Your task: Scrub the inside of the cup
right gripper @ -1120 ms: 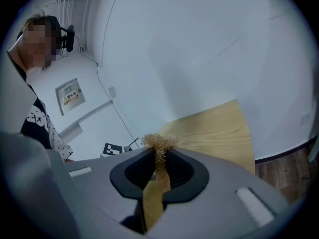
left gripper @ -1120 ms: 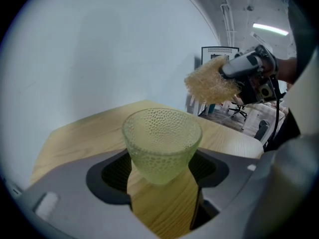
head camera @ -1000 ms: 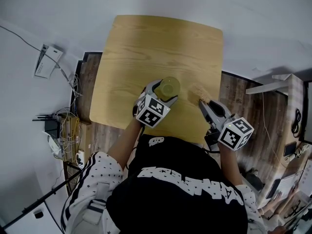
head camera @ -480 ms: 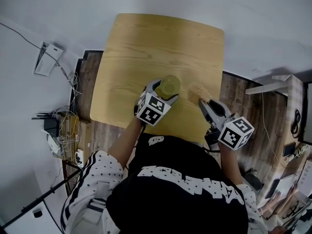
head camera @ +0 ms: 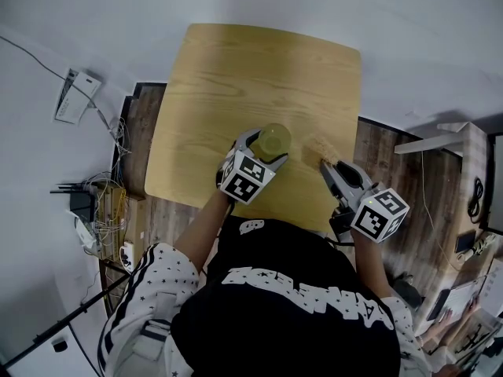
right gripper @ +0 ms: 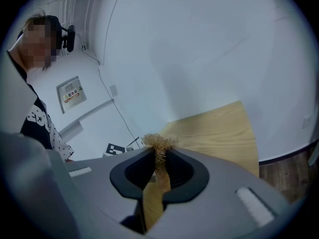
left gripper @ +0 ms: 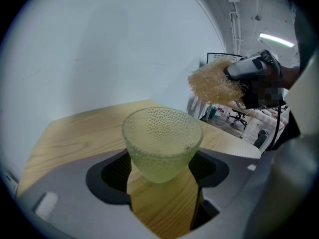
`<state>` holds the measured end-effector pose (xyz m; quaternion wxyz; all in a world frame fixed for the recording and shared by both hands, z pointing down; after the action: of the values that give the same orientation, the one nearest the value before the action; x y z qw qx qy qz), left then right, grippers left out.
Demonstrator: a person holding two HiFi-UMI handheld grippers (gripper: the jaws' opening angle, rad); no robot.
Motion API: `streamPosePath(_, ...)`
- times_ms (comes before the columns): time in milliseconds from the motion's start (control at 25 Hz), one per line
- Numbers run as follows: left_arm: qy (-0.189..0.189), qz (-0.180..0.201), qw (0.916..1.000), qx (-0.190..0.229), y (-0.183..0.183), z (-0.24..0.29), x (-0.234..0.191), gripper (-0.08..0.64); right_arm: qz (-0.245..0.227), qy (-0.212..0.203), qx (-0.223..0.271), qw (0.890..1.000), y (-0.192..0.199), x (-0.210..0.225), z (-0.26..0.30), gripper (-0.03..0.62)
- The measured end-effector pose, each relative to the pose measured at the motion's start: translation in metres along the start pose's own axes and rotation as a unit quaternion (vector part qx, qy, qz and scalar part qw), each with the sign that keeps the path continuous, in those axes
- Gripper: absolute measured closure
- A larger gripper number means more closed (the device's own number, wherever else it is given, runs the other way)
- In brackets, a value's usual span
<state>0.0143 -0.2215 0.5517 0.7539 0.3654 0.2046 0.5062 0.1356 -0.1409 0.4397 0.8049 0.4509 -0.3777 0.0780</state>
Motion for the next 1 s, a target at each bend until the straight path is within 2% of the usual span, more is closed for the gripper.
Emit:
streamPosePath(440, -0.01, 0.002, 0.9999, -0.003, 0.002, -0.004, 0.002, 0.193, -0.004, -0.005, -0.005, 1.0, -0.001, -0.002, -0.002, 0.531)
streamPosePath(1000, -0.039, -0.037, 0.9985, -0.002, 0.013, -0.026, 0.008, 0.198, -0.014, -0.018, 0.007, 1.0, -0.001, -0.003, -0.008, 0.531)
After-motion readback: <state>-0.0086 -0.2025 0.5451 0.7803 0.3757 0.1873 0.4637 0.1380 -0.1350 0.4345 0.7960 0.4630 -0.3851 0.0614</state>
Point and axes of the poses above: the fingertips, and each gripper's own axes: z forward along the fingers, x to its right, y out of its underside, the point moved 3 cm from there along -z, backward along the fingers, and after that the axes turned 7 degrees about z, right-handed, at the moved point
